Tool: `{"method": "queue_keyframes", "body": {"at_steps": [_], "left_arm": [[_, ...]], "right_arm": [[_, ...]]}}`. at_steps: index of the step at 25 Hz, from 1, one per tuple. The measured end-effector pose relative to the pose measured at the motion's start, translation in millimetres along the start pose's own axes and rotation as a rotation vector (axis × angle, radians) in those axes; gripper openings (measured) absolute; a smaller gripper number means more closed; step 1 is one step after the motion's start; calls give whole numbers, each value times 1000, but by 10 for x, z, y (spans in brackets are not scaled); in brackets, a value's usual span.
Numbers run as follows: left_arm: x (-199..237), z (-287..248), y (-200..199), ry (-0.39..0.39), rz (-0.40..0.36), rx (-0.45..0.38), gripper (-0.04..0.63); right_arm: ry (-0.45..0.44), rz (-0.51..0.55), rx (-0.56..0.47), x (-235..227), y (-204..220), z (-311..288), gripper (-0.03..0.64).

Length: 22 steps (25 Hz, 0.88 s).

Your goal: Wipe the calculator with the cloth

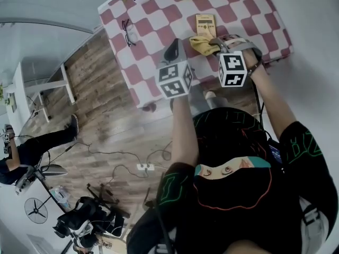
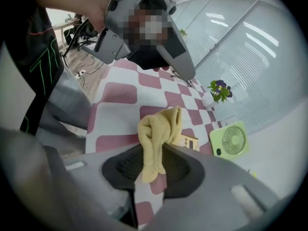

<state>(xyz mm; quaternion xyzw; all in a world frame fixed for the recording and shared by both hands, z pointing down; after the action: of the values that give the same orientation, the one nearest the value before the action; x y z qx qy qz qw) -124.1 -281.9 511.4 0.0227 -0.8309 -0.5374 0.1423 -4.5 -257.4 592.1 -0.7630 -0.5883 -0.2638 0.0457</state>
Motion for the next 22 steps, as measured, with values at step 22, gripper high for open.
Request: {"method": "queue_keyframes", "body": {"at_steps": [22], "left_arm": [[-301,64,-1140,-23,-108,-237,9]], "right_arm": [[171,-688,-584,-1246,132,1322,109]]}}
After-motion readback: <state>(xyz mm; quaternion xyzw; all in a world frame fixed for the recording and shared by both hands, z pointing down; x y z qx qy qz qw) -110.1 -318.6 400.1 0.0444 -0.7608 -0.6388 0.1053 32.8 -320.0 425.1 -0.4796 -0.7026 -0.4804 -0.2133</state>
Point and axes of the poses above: the fingertips, and each gripper's own axes: z backward along the fingers, x to its left, y out of its underside, the point moved 2 cm from there along z, backward along the fingers, and after that the axes turned 1 degree about -x, right-handed, at the moved point
